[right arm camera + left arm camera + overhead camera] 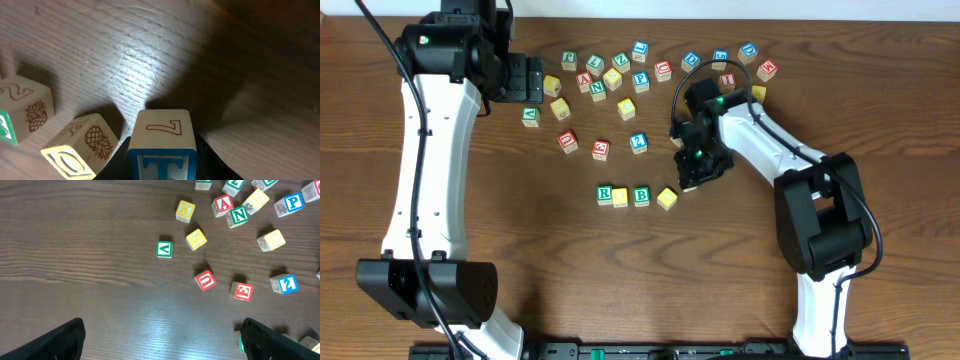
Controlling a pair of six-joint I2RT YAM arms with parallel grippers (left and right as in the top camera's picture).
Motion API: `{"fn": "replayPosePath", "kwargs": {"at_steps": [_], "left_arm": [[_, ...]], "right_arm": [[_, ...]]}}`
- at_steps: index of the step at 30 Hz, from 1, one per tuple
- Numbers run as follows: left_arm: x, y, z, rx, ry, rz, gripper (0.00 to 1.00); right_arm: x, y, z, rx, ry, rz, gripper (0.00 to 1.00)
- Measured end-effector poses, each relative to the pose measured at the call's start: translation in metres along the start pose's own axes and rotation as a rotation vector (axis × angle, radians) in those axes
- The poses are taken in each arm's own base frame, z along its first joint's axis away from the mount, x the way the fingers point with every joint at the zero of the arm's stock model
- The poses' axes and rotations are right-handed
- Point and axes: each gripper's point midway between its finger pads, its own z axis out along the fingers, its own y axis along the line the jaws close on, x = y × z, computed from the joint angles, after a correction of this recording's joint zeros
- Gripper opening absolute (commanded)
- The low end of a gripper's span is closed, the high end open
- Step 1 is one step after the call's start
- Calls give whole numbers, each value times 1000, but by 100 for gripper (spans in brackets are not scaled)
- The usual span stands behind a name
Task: Spell out ROBOT
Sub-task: 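Carry the blue T block toward the row and lower it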
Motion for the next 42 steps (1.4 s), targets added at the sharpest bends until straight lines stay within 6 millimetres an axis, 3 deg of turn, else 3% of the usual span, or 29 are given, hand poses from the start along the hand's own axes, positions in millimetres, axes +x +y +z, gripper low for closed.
{"fn": "replayPosePath", "kwargs": {"at_steps": [5, 11, 15, 23, 29, 30, 37, 42], "left_arm": [[0, 0, 0, 0, 0, 0, 98], [0, 0, 0, 0, 0, 0, 97], [0, 0, 0, 0, 0, 0, 98], [0, 0, 0, 0, 0, 0, 98], [0, 0, 0, 0, 0, 0, 98], [0, 0, 0, 0, 0, 0, 98], [0, 0, 0, 0, 0, 0, 98], [0, 0, 0, 0, 0, 0, 98]], "right_arm": [[8, 0, 1, 48, 30, 109, 31], [14, 5, 5, 103, 50, 160, 50], [19, 3, 5, 123, 63, 181, 54], [22, 0, -4, 141, 68, 165, 54], [4, 20, -55, 127, -80, -52, 47], [3, 23, -56, 127, -85, -75, 47], [2, 59, -40, 113, -98, -327, 44], [10, 58, -19, 111, -81, -385, 43]]}}
